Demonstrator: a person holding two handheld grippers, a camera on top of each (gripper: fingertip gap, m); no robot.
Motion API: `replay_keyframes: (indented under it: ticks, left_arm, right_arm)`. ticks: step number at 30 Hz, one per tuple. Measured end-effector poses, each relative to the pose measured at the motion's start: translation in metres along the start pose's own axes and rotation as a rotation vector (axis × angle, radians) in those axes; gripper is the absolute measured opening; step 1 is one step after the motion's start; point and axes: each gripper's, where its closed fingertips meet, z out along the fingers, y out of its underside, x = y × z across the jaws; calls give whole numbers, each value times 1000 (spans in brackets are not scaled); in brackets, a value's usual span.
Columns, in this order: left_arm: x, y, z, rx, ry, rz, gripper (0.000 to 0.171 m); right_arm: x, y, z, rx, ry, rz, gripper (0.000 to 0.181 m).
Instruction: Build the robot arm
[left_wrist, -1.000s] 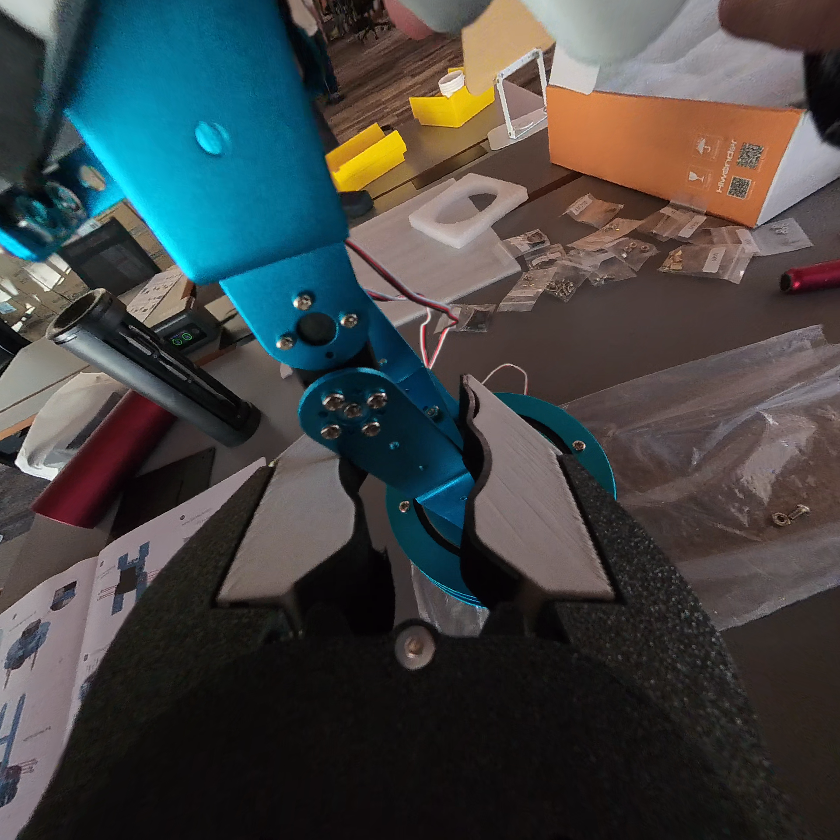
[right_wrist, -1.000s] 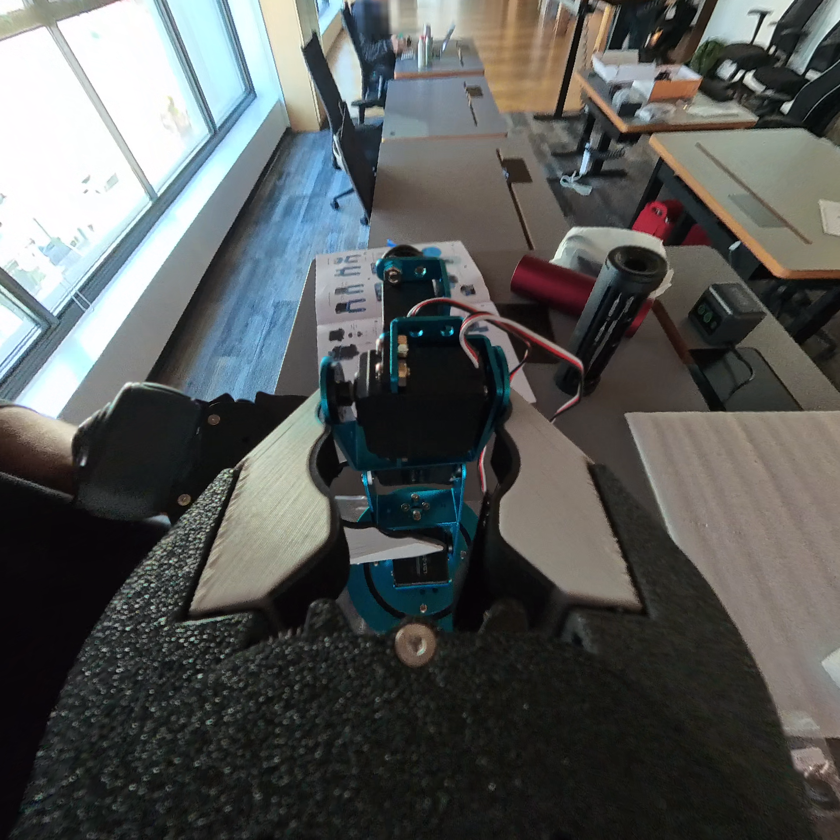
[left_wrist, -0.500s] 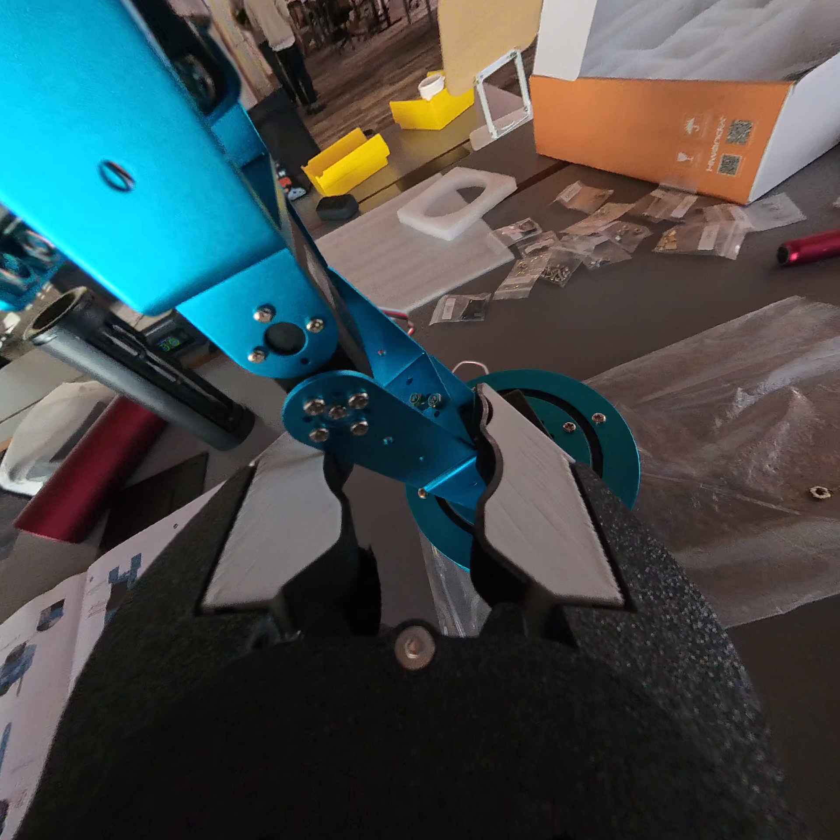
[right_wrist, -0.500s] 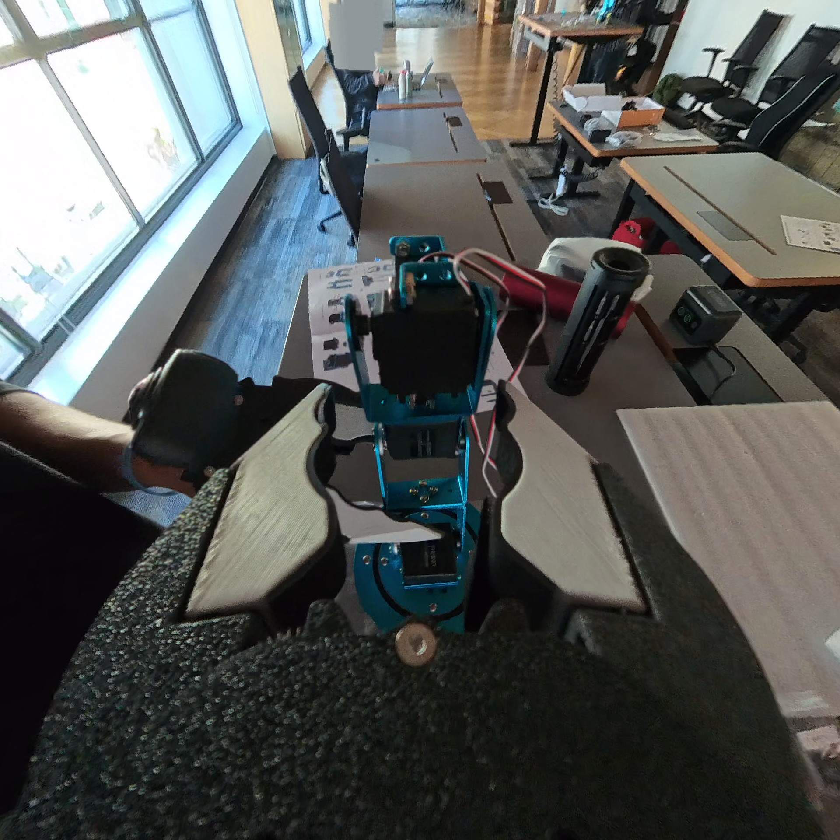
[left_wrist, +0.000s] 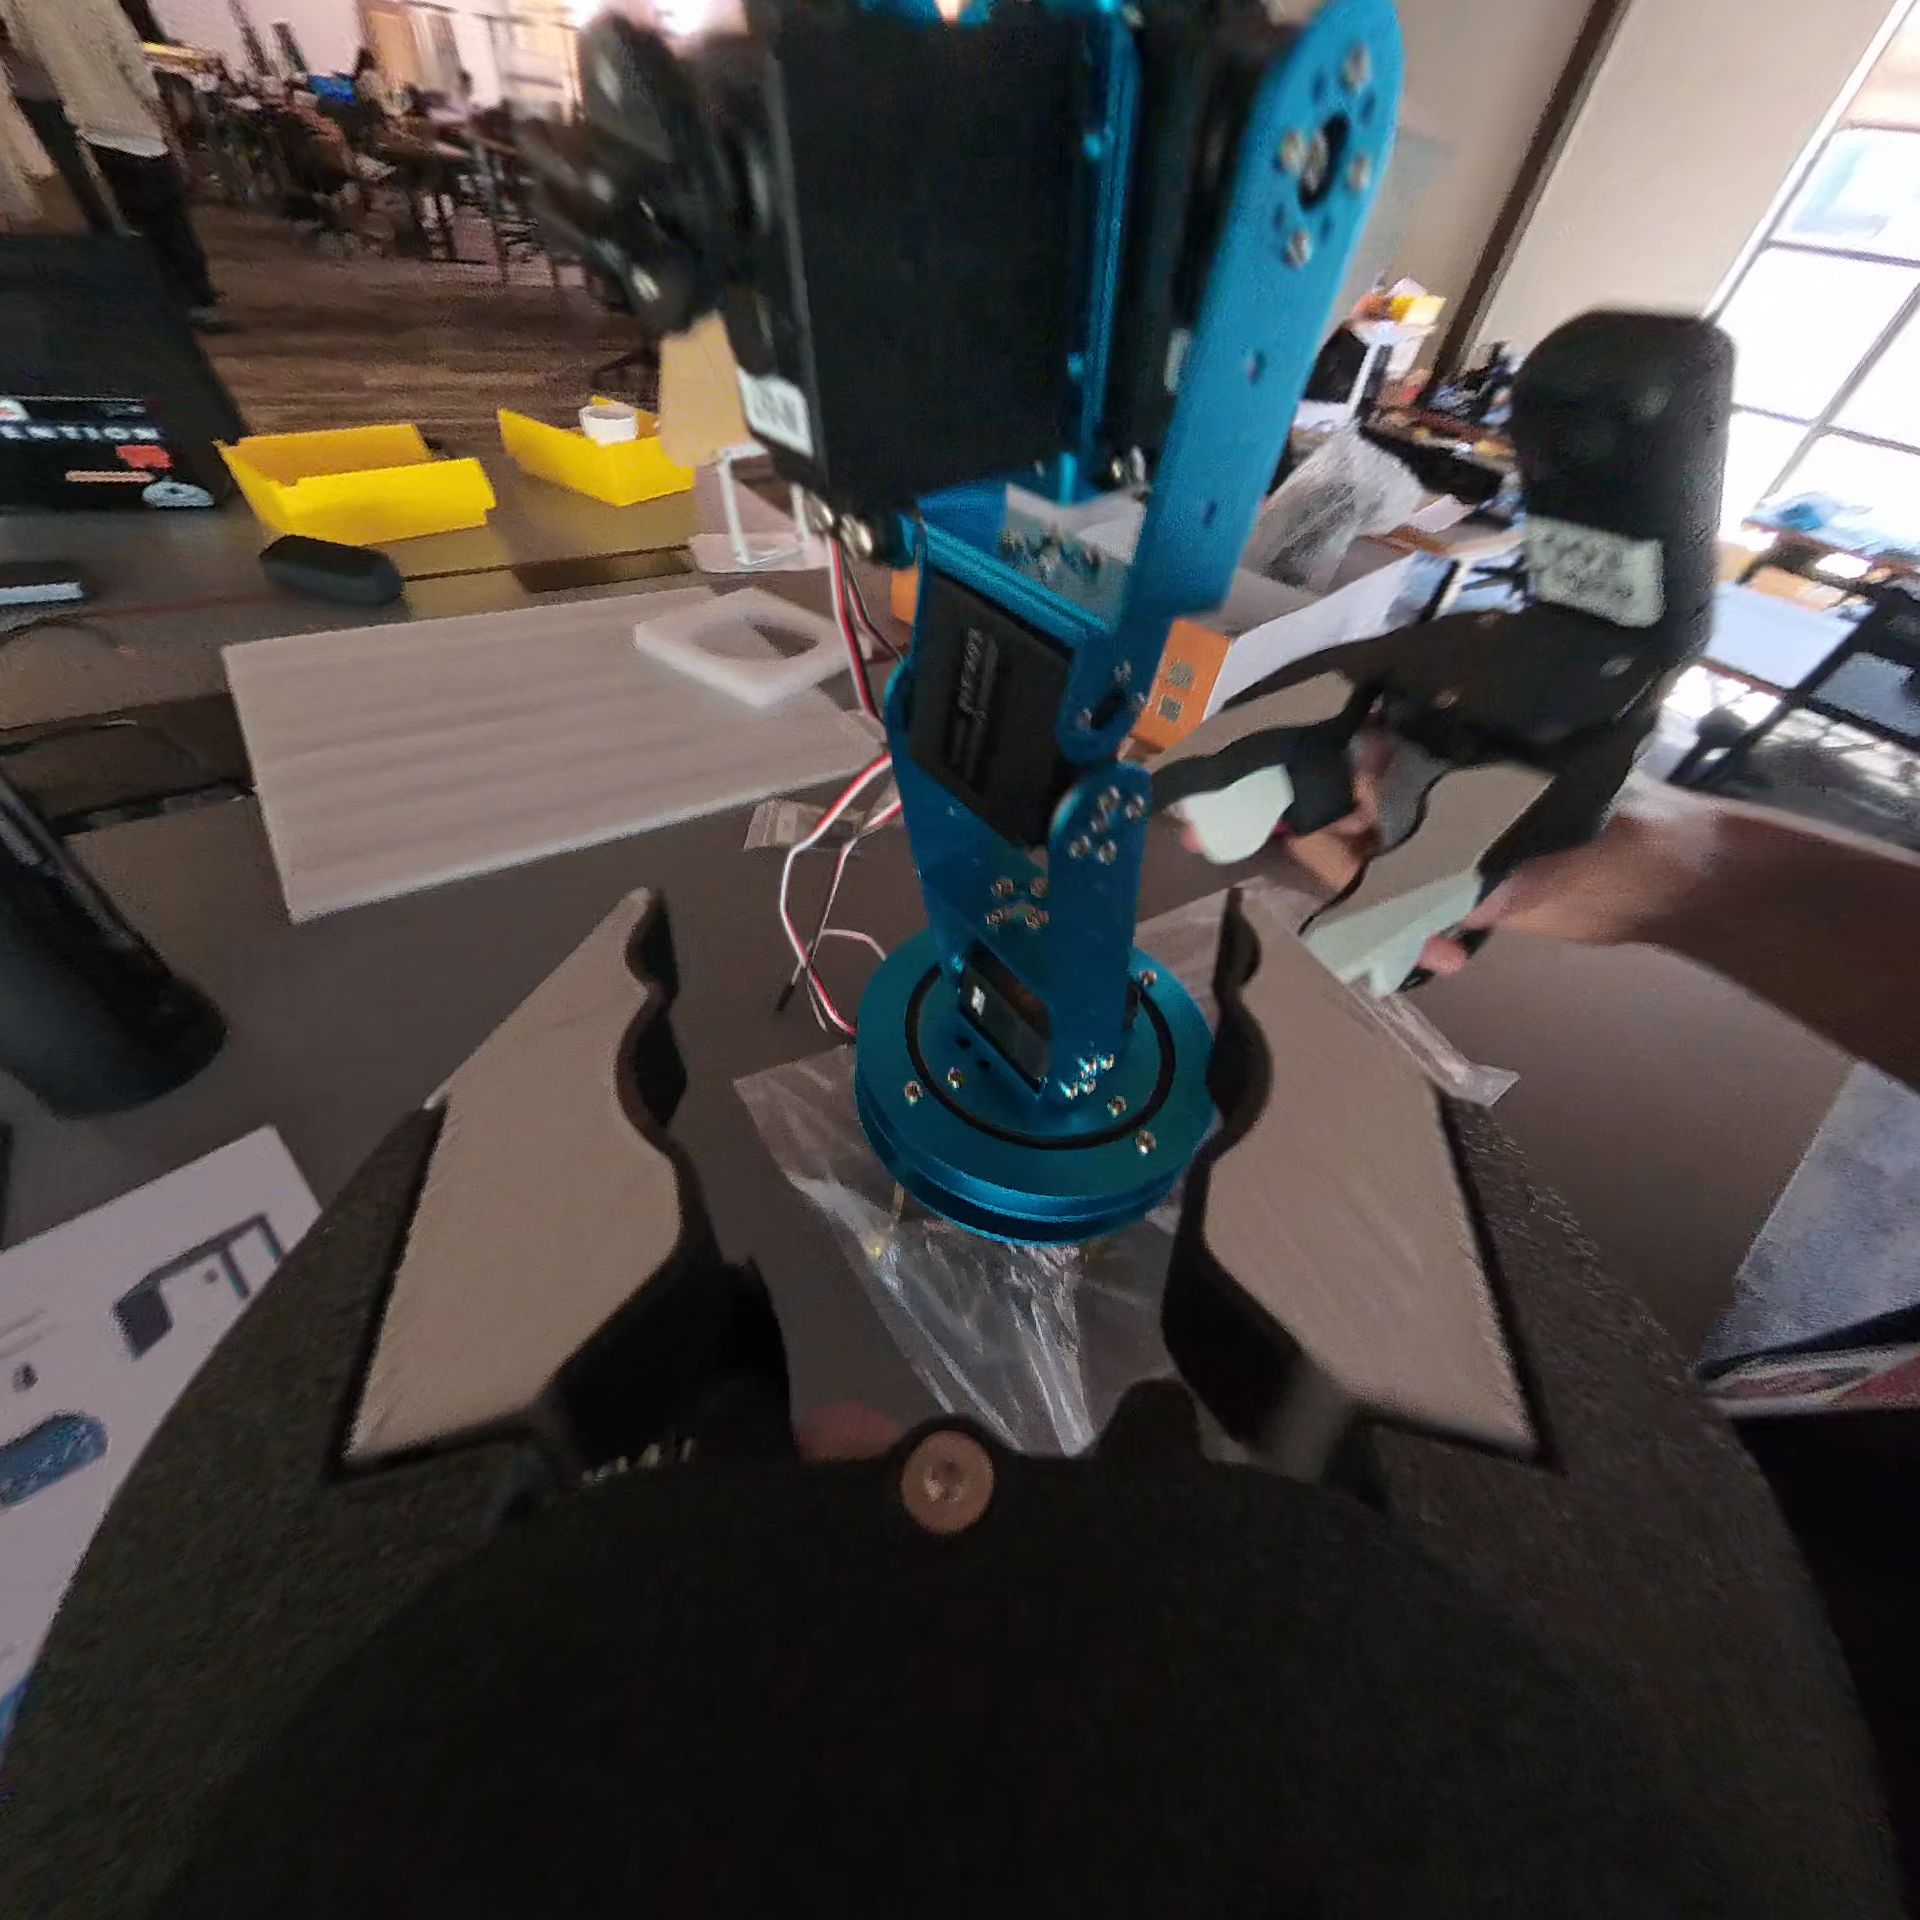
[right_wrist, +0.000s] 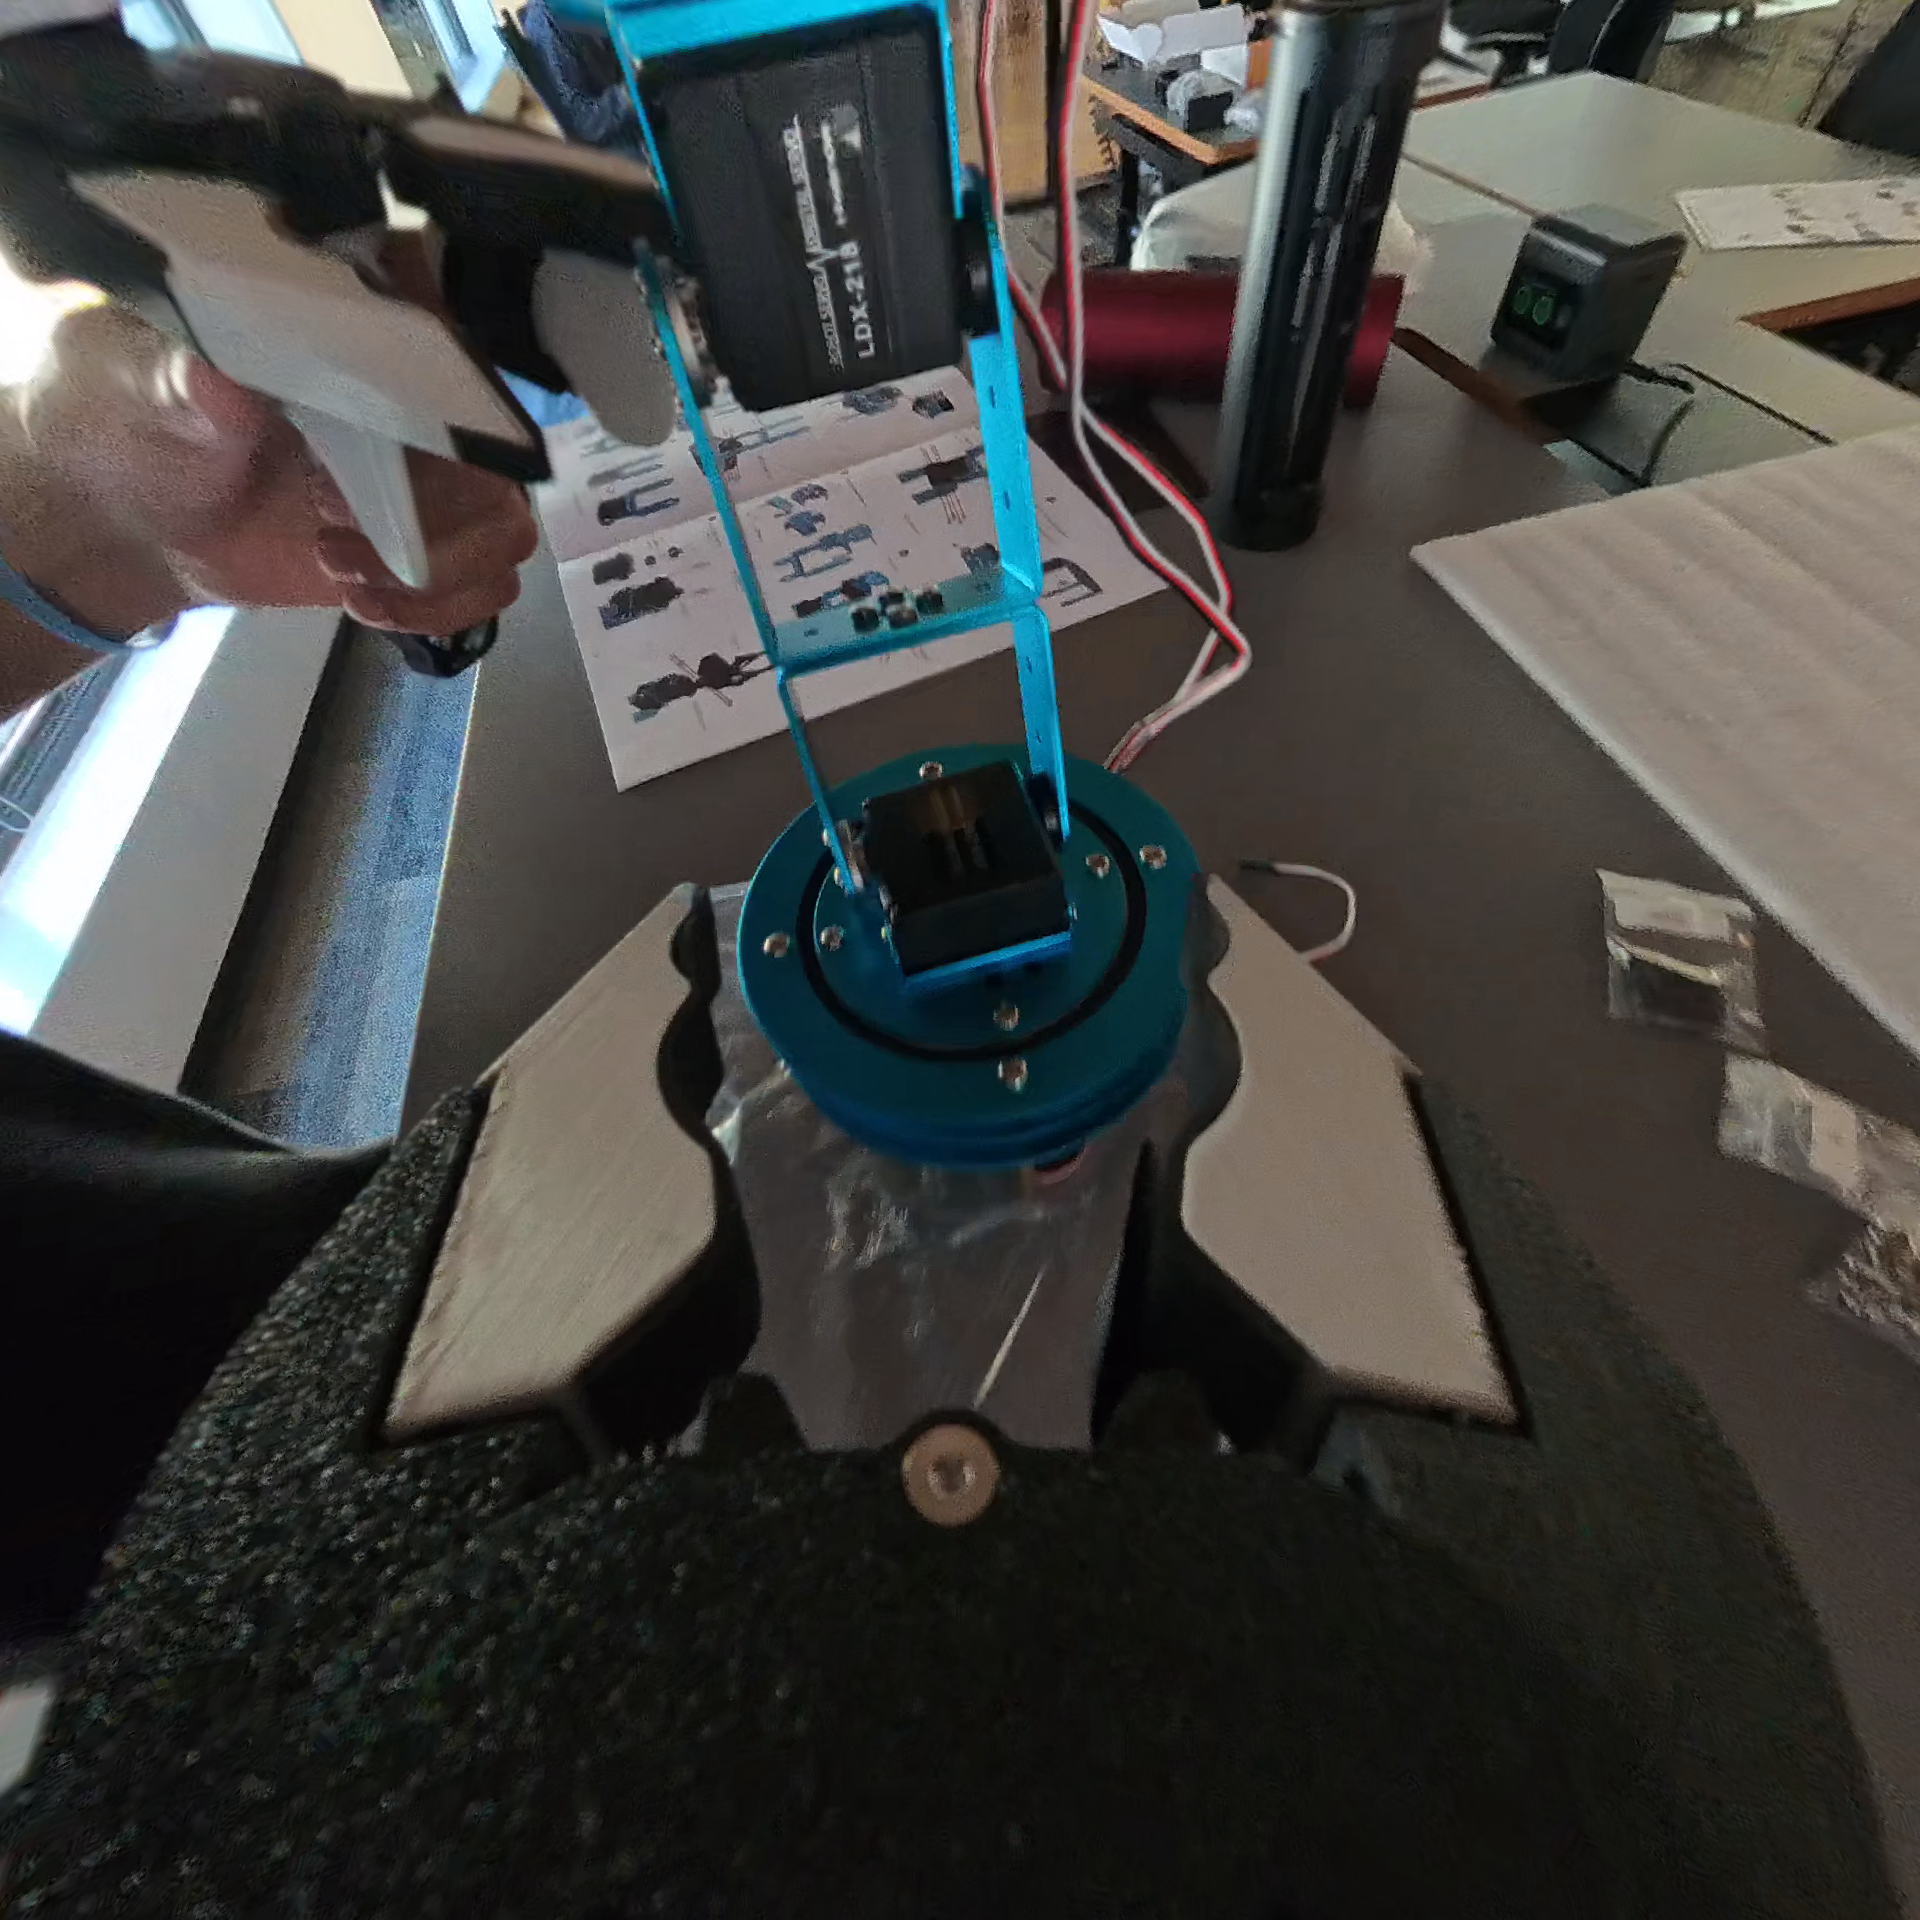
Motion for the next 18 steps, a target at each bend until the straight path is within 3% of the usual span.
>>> replay_keyframes:
  ticks: [3, 6, 8, 11, 13, 18]
  left_arm:
    - [16, -8, 18, 2, 97, -7, 111]
    - [35, -7, 36, -3, 114, -36, 104]
    - [31, -8, 45, 13, 38, -79, 86]
    - [13, -5, 52, 14, -136, -63, 53]
    - [10, -3, 53, 3, -184, -50, 48]
    - [10, -1, 53, -25, -267, -74, 37]
  right_arm:
    - [5, -1, 26, 1, 0, 9, 91]
    - [13, 12, 36, -55, 22, -6, 90]
    - [14, 21, 39, -109, 18, -25, 94]
    - [13, 20, 45, -124, 14, -100, 86]
    - [8, 22, 49, -132, -17, -127, 75]
    - [8, 28, 49, -145, -55, -116, 71]
